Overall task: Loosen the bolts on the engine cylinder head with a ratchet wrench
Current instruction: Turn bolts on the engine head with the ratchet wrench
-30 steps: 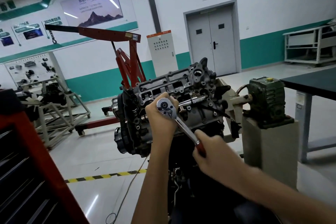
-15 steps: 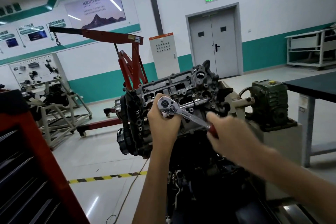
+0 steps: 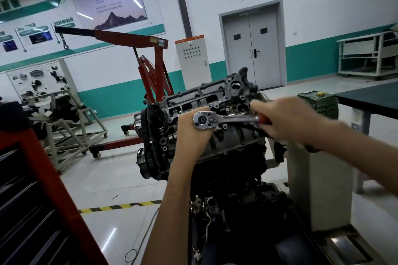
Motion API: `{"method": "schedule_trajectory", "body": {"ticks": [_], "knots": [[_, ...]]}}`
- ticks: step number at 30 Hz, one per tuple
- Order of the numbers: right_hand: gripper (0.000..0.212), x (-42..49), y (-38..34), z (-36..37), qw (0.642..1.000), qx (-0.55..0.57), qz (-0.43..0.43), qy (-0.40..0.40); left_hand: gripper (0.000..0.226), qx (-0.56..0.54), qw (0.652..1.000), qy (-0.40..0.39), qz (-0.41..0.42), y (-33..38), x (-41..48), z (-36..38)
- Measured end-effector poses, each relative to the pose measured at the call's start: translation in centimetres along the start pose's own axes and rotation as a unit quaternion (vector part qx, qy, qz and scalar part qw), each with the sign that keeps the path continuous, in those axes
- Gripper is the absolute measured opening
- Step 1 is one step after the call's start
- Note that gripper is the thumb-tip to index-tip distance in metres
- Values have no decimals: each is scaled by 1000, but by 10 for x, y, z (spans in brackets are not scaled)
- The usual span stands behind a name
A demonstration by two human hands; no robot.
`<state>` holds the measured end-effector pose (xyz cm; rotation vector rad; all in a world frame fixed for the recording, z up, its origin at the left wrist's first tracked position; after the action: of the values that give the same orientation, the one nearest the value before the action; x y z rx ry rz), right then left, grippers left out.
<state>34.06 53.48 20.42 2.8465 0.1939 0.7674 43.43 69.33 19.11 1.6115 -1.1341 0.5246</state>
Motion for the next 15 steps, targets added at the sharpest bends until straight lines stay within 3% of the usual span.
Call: {"method": "schedule_trajectory", "body": {"ticks": [2,4,8,10,12,15], "knots": [[17,8,8,-19,998,-45,3,34,49,10,1000,-18,6,1,2,0],[17,7,-1,-14,999,-37,24,28,51,-27,999,21,-12,-5,-4,-3],[21,-23,-49,34,984,139,111,21,27,-35,990,134,-14,-7,-21,-3],[21,-34,-80,56,951,267,150,39,31,-37,984,169,-29,-2,-17,3],[22,-38,-107,76,901,396,165,58,31,-73,984,151,-58,0,-11,9],[27,-39,-113,88,864,472,164,68,22,-26,991,132,-15,8,-6,14]]}}
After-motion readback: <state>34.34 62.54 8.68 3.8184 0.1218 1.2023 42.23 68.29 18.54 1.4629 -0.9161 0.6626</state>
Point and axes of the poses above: each hand's wrist, its own x-axis towards the middle knuckle, its own z-axis out of the palm, y = z × x, the point moved 5 cm from there along x, towards the middle knuckle, and after that the axes turned 6 degrees about -y, right-handed, at the moved point
